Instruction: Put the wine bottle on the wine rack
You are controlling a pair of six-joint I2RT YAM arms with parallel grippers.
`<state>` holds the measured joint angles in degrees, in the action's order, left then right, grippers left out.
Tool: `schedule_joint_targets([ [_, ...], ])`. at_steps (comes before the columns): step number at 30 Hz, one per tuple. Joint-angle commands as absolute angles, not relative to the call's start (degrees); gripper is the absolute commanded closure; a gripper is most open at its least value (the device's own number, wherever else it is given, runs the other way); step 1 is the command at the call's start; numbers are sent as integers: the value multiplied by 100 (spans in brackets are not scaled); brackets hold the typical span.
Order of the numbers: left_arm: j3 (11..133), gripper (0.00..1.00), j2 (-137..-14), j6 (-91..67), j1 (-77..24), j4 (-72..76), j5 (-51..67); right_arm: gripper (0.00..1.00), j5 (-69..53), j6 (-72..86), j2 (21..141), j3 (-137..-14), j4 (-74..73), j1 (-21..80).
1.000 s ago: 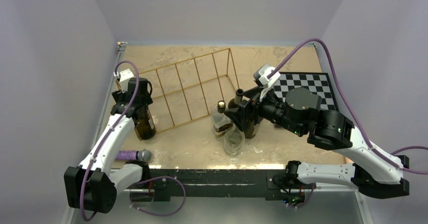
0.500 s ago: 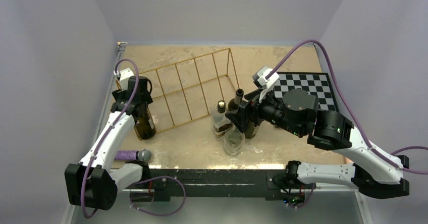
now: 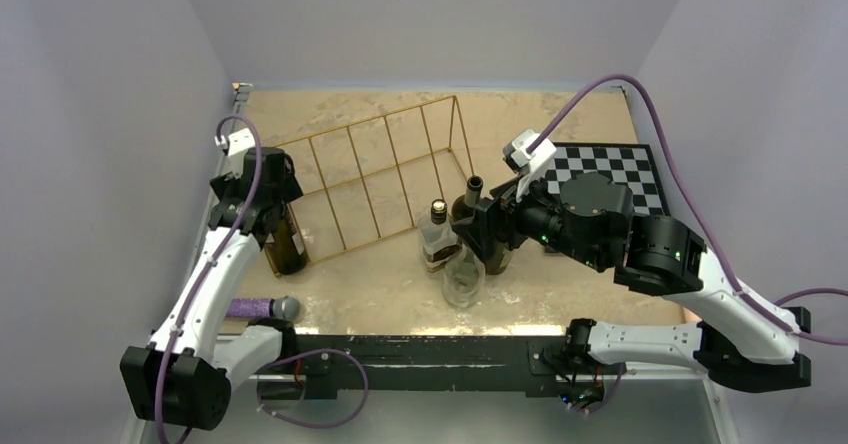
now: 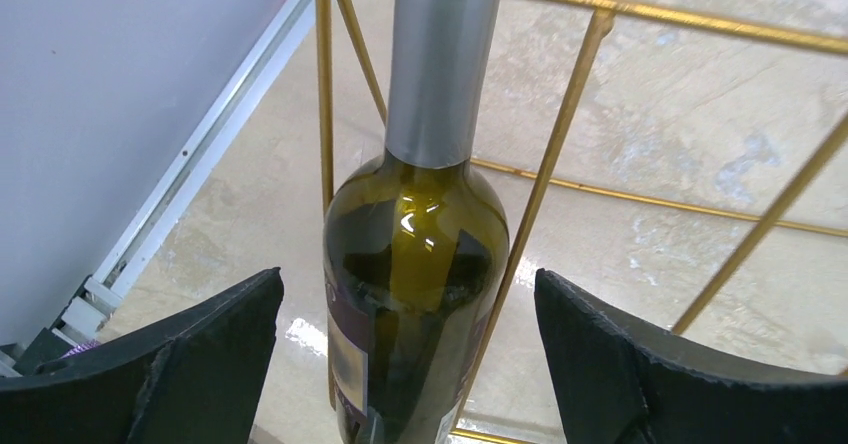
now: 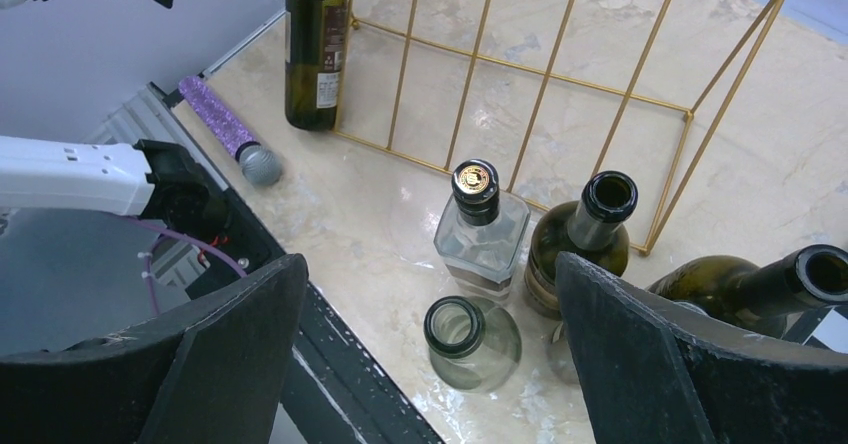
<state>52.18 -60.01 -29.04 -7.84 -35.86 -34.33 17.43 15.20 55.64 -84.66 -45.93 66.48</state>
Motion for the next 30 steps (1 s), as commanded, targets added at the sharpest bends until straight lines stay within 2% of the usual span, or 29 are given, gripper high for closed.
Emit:
schedule_joint_targets([
  [1, 5620, 1, -5627, -2694, -756, -3656, -3369, 1, 1971, 1529, 5633, -8746, -4622, 6671],
  [5, 6023, 1, -5436, -2471, -756, -3892, -2978, 1, 1983, 1529, 5681, -8822, -4696, 6671],
  [7, 6262, 1, -5317, -2180, -756, -3914, -2313, 1, 1970, 1521, 5706, -8876, -4767, 6671],
  [13, 6666, 1, -5059, -1274, -756, -3822, 1326, 3, 1868, 1449, 5947, -9122, -5243, 6671],
  [16, 6520, 1, -4927, -1355, -788, -3488, 3551, 12, 1805, 1446, 6144, -9242, -5530, 6671],
  [18, 6213, 1, -4780, -1720, -935, -2855, 4263, 20, 1783, 1490, 6310, -9347, -5675, 6671],
  [19, 6063, 1, -4711, -1849, -1067, -2538, 4433, 24, 1747, 1502, 6420, -9392, -5723, 6671],
  [23, 5916, 1, -4707, -1630, -1997, -2338, 4275, 25, 1656, 1496, 6643, -9448, -5848, 6671],
  [28, 5770, 1, -4713, -1336, -2180, -2528, 4334, 11, 1673, 1579, 6567, -9156, -6059, 6671],
  [30, 5663, 1, -4645, -1294, -2180, -2485, 4341, 10, 1611, 1666, 6470, -8901, -6052, 6671],
])
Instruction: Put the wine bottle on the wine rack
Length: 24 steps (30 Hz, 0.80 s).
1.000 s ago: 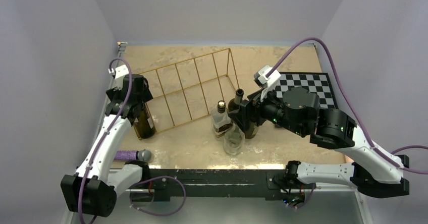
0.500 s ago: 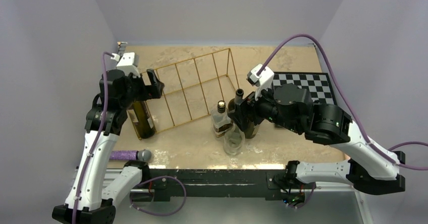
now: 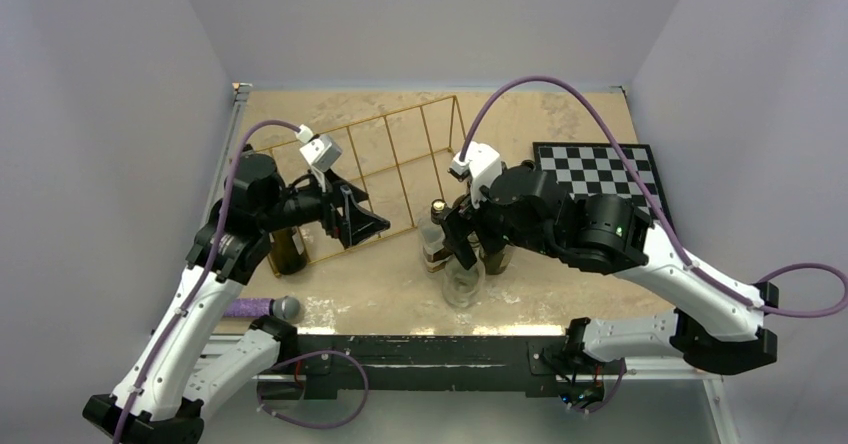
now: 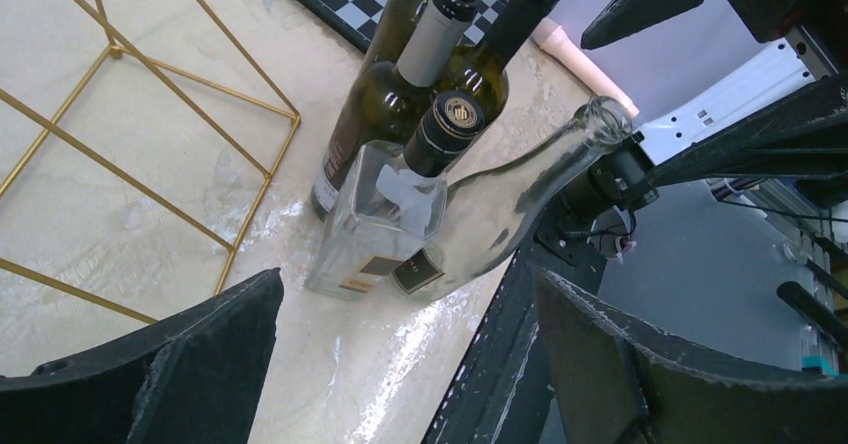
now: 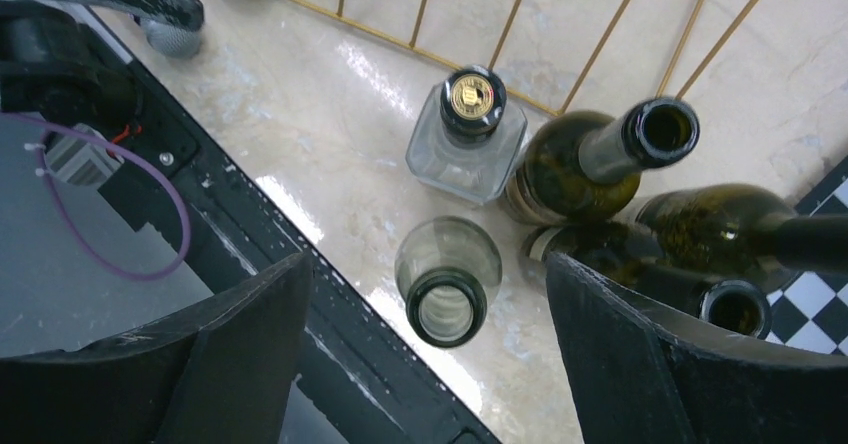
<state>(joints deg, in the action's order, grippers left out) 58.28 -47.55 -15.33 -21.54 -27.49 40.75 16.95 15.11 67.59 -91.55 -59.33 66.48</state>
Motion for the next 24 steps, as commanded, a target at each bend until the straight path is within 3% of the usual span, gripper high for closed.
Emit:
schedule_joint_targets([
  [1, 5620, 1, -4614, -1280, -2177, -2472, 4292, 11, 1582, 1727, 6430, -8792, -6055, 6670],
  [13, 5516, 1, -4666, -1090, -2180, -2550, 4139, 32, 1715, 2039, 6589, -8046, -5799, 6658],
  [19, 5405, 1, -4426, -1124, -2180, -2365, 3836, 60, 1819, 2144, 6635, -8051, -5894, 6644],
  [24, 5388, 1, -4342, -1152, -2180, -2288, 3938, 99, 1991, 2046, 6466, -8145, -5915, 6644],
])
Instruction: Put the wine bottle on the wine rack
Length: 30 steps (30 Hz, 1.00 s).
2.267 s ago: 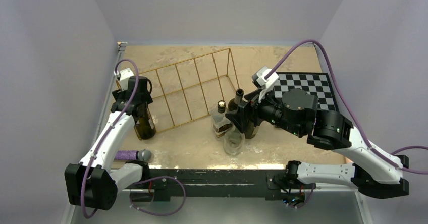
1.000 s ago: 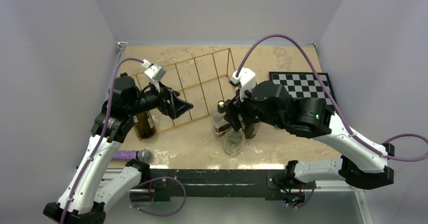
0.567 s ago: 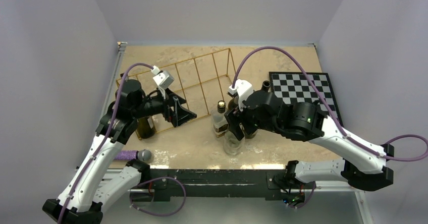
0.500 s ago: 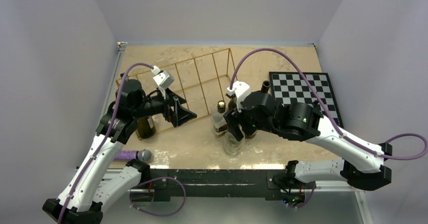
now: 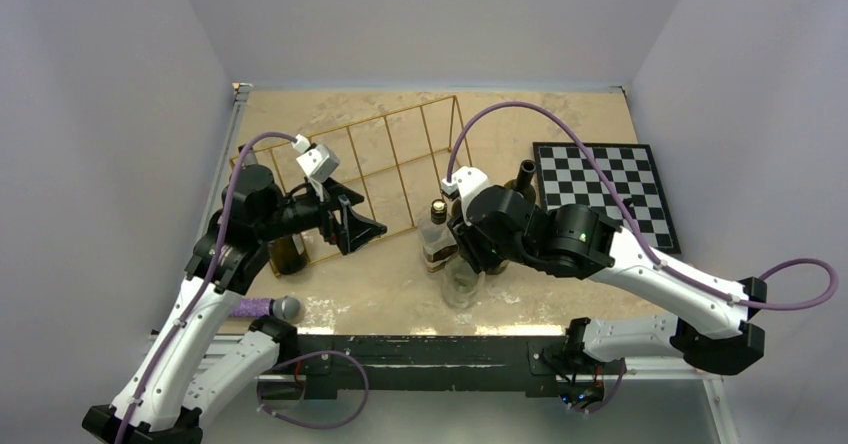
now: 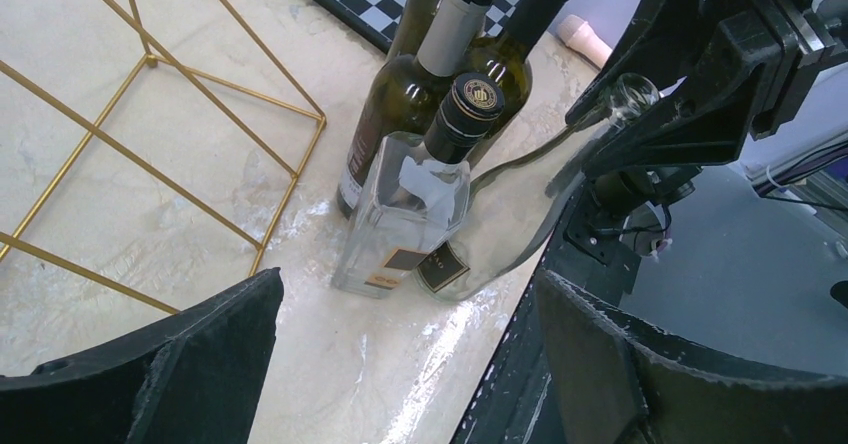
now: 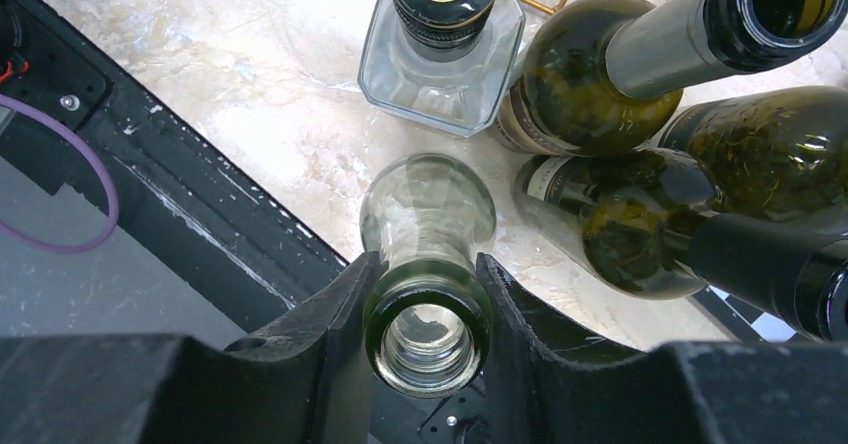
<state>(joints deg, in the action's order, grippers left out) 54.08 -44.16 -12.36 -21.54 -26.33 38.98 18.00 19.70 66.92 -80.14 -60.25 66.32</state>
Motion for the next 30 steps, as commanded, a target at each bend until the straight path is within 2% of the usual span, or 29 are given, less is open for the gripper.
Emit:
schedule_joint_targets([
  [1, 5443, 1, -4349, -1166, -2180, -2335, 3957, 100, 2013, 2014, 6442, -8195, -5924, 6644],
  [7, 5741, 1, -4327, -1306, -2187, -2348, 4507, 100, 1559, 1717, 6308, -8700, -6048, 6645],
  [19, 5368, 1, -4274, -1893, -2445, -1529, 6153, 100, -1255, 1354, 6662, -10306, -5533, 6653],
  [24, 5119, 1, -4394, -2158, -2553, -1226, 6561, 100, -1710, 1359, 7187, -11104, -5292, 6733],
  [30, 4437, 1, -4140, -2782, -2695, -181, 7032, 100, -1781, 1174, 7970, -12206, -5515, 6794],
])
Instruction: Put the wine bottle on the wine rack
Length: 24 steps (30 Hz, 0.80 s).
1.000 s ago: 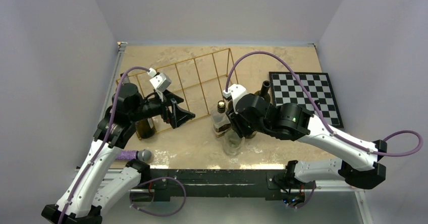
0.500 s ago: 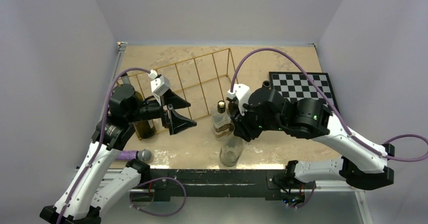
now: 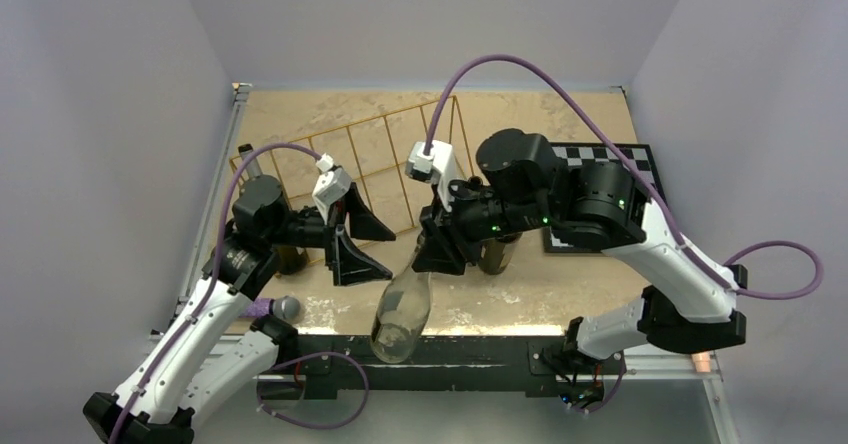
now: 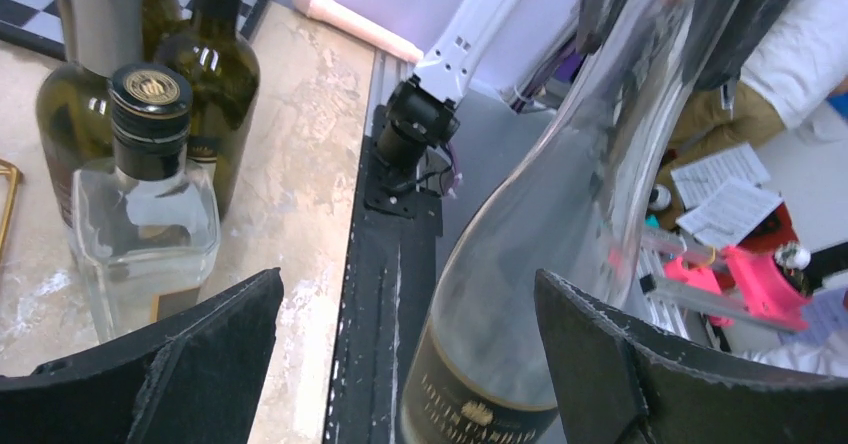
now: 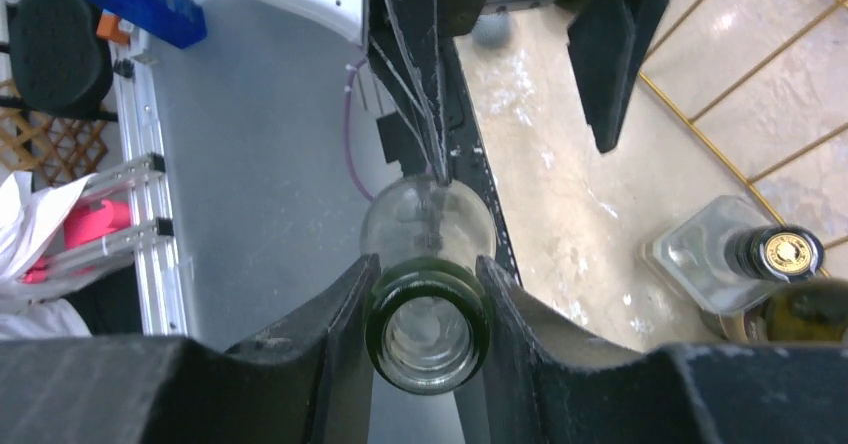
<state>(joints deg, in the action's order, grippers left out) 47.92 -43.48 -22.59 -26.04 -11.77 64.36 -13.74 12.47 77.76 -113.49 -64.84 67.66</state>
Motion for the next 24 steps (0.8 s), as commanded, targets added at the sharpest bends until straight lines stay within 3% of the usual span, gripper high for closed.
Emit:
schedule_joint_targets([
  [1, 4284, 1, -4054, -3001, -2710, 261, 7093, 100, -1810, 1141, 8073, -12329, -5552, 6802],
  [6, 3723, 1, -3830, -3990, -2764, 1748, 7174, 100, -1924, 1060, 8546, -12896, -5648, 6807],
  [24, 3729, 1, -4147, -4054, -2790, 1929, 6909, 100, -1393, 993, 8712, -12532, -4835, 6821],
])
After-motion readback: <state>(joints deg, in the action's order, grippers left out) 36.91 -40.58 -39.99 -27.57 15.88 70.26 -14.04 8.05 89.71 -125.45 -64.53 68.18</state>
